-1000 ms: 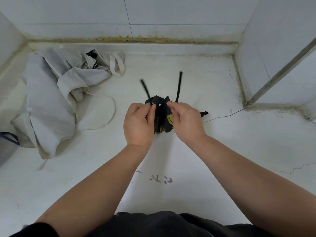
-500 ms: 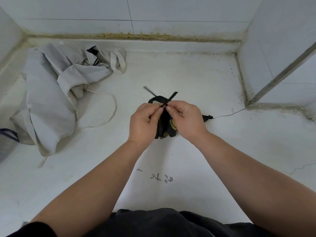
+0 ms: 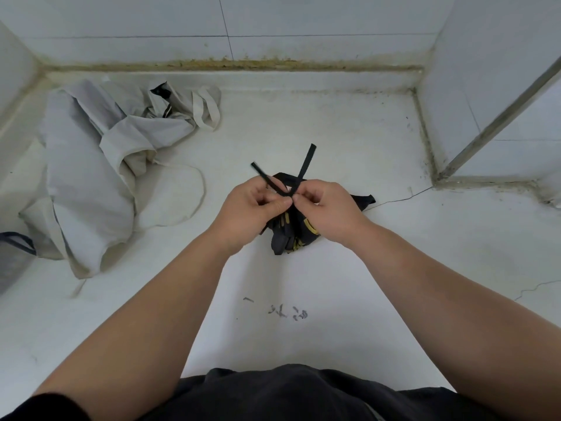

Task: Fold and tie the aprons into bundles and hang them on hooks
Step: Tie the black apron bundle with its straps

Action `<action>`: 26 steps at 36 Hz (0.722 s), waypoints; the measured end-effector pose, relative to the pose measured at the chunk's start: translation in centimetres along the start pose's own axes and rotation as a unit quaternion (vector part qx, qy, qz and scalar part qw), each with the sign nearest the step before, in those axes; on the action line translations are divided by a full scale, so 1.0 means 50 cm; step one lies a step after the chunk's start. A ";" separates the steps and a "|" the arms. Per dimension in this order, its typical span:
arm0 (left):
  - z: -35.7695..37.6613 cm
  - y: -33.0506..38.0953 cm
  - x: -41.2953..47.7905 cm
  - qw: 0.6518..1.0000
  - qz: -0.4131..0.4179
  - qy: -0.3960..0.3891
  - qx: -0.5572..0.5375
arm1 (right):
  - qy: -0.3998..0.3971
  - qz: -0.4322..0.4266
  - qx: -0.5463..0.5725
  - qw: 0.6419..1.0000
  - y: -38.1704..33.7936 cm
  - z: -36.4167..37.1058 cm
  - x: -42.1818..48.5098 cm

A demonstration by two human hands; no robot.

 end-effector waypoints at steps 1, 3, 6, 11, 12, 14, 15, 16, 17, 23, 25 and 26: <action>0.001 -0.002 0.000 1.000 -0.003 0.005 0.007 | -0.005 0.011 0.001 1.000 0.001 -0.001 0.002; 0.005 -0.005 -0.001 1.000 -0.010 0.018 0.020 | -0.015 0.040 0.027 0.999 0.004 -0.002 0.003; 0.011 -0.006 -0.003 0.998 -0.002 0.038 0.044 | -0.011 0.056 0.091 0.994 0.003 -0.002 0.001; 0.020 -0.006 -0.005 0.989 0.063 0.036 0.126 | 0.043 0.077 0.142 0.986 0.014 0.000 0.004; 0.020 -0.006 -0.007 0.988 0.072 0.033 0.136 | 0.047 0.076 0.141 0.986 0.014 -0.001 0.004; 0.019 -0.008 -0.009 0.984 0.083 0.022 0.157 | 0.043 0.064 0.121 0.990 0.010 -0.003 0.000; 0.019 -0.008 -0.010 0.982 0.086 0.018 0.166 | 0.038 0.057 0.110 0.992 0.005 -0.003 -0.003; 0.019 -0.009 -0.011 0.981 0.086 0.017 0.171 | 0.034 0.051 0.100 0.993 0.002 -0.004 -0.005; 0.019 -0.009 -0.012 0.981 0.085 0.020 0.172 | 0.029 0.045 0.085 0.995 0.000 -0.004 -0.007; 0.020 -0.007 -0.010 0.980 0.081 0.020 0.180 | 0.009 0.026 0.025 0.999 -0.001 -0.006 -0.013; 0.022 -0.006 -0.009 0.981 0.081 0.016 0.177 | 0.017 0.029 0.031 0.999 0.000 -0.008 -0.012; 0.022 -0.005 -0.009 0.981 0.083 0.014 0.178 | 0.021 0.033 0.035 0.999 0.001 -0.009 -0.010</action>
Point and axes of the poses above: each hand's wrist, its own x-axis towards the middle knuckle, its own z-axis out of the palm, y = z × x, the point moved 3 cm from there along x, towards the middle knuckle, and after that the axes turned 11 degrees about z, right-handed, at the moved point
